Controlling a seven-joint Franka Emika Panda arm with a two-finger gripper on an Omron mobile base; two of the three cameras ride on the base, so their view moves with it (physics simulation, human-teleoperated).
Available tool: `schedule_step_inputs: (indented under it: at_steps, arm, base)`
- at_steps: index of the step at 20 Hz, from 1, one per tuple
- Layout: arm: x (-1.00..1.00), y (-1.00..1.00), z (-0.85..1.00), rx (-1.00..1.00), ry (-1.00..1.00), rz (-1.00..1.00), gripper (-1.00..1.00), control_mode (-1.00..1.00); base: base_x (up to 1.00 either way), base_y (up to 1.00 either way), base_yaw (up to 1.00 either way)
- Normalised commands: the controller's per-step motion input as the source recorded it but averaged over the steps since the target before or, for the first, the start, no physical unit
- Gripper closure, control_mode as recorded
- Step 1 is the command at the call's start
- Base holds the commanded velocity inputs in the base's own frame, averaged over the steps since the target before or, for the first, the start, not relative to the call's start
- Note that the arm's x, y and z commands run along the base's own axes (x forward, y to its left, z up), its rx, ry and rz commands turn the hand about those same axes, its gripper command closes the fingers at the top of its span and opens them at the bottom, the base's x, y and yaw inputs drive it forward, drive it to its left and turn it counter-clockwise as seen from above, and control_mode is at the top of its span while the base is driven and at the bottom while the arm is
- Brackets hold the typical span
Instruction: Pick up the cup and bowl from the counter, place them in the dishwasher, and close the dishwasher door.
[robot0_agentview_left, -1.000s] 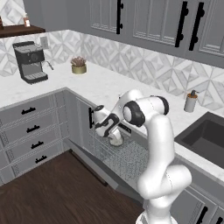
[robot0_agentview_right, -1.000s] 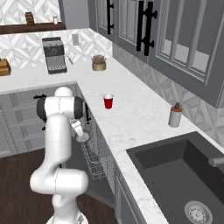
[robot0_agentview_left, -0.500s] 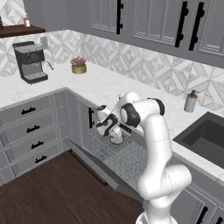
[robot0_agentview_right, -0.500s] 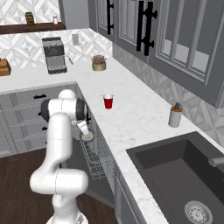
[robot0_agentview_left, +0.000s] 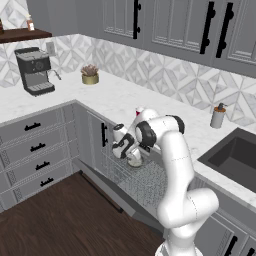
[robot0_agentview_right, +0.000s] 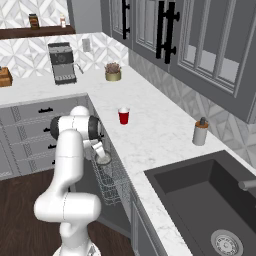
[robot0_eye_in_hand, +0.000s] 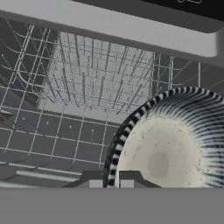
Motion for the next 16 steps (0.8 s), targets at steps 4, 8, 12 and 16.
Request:
schedule_step_inputs:
  at_steps: [4,8,12,16]
  arm:
    - [0.21,-0.12,-0.23,0.0,0.0,-0.08,1.0,-1.0]
    - [0.29,-0.27,-0.18,0.04,0.0,-0.13,1.0,-1.0]
    - [0.14,-0.06,-0.33,0.0,0.0,-0.05,1.0,-1.0]
    - [0.15,-0.03,-0.41,0.0,0.0,-0.05,1.0,-1.0]
  base:
    - [0.0,0.0,0.0]
    - [0.0,0.0,0.0]
    - [0.0,0.0,0.0]
    - [0.0,0.0,0.0]
